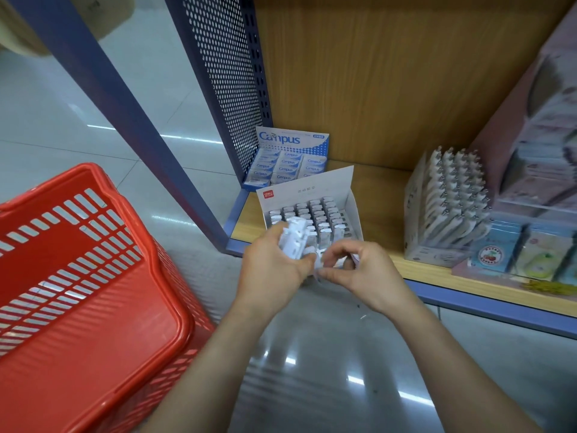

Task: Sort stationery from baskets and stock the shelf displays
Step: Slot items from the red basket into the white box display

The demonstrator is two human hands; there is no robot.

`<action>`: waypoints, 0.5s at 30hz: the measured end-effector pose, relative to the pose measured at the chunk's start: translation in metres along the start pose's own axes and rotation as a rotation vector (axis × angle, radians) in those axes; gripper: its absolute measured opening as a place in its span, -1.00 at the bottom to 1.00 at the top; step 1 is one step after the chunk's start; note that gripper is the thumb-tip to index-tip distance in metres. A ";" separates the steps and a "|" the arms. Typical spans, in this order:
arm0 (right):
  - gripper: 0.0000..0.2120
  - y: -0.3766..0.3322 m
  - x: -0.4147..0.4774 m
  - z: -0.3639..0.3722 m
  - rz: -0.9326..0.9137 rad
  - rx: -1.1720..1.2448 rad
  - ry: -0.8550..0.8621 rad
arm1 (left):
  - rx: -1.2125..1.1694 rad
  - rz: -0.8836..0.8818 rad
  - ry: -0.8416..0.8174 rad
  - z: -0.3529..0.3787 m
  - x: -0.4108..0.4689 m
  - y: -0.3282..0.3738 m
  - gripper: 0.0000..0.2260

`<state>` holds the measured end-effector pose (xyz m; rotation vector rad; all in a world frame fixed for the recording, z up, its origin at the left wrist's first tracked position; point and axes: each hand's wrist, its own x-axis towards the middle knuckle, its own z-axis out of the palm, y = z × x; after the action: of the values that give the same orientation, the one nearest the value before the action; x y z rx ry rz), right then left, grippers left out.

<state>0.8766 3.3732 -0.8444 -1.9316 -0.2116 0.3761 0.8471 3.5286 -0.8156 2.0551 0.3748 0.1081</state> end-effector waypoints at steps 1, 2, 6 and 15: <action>-0.82 -0.002 0.002 0.002 -0.051 -0.043 0.005 | 0.057 0.035 -0.019 0.003 -0.001 0.001 -0.81; -0.80 -0.003 0.005 0.002 -0.098 -0.104 0.007 | 0.073 0.054 -0.033 0.007 -0.002 0.003 -0.81; -0.92 0.006 0.014 -0.002 -0.149 -0.213 0.113 | -0.021 0.014 0.031 0.007 0.002 0.003 -0.81; -0.90 0.032 0.023 0.009 -0.151 -0.245 0.251 | -0.120 -0.224 0.256 -0.005 0.017 -0.032 -0.75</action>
<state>0.8940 3.3761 -0.8812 -2.1657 -0.2455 0.0046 0.8555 3.5528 -0.8419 1.8712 0.7369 0.2523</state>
